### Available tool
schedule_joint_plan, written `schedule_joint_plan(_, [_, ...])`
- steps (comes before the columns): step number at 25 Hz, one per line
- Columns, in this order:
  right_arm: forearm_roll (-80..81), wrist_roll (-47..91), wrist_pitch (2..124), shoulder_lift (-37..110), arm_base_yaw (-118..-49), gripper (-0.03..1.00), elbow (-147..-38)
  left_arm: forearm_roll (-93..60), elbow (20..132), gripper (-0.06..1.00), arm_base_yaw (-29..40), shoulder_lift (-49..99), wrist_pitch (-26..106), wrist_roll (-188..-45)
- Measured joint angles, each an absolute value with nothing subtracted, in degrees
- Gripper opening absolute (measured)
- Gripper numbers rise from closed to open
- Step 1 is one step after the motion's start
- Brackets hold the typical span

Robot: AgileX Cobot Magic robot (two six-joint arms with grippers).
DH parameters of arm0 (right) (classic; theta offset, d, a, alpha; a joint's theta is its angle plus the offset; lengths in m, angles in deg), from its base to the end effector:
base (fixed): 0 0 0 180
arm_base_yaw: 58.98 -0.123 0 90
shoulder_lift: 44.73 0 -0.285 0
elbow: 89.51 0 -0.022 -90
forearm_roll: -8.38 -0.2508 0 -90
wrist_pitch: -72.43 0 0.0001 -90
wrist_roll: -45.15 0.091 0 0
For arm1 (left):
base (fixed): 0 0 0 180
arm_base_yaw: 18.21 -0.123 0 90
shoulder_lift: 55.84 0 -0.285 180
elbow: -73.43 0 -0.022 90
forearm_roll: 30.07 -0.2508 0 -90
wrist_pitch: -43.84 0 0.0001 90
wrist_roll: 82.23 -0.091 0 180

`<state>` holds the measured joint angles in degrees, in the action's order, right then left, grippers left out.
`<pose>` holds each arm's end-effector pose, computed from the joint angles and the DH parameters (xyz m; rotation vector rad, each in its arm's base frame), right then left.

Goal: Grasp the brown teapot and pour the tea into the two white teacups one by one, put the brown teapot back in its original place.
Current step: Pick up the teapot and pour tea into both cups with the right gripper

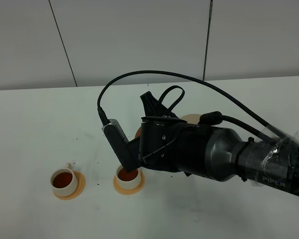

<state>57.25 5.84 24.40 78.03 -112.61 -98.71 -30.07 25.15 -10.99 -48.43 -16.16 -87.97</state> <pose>0.2965 0.3166 0.2175 -2.2672 1.2849 -0.9200 -0.0059 0.0007 0.2798 0.2279 2.0063 -0.0164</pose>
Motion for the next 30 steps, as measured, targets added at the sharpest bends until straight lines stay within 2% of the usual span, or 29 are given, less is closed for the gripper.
schedule_joint_plan(30, [54.6,5.8,23.6,78.0,-113.6,0.1,-98.7,-30.1,25.2,0.23,-11.0,-48.4,-16.2,-88.0])
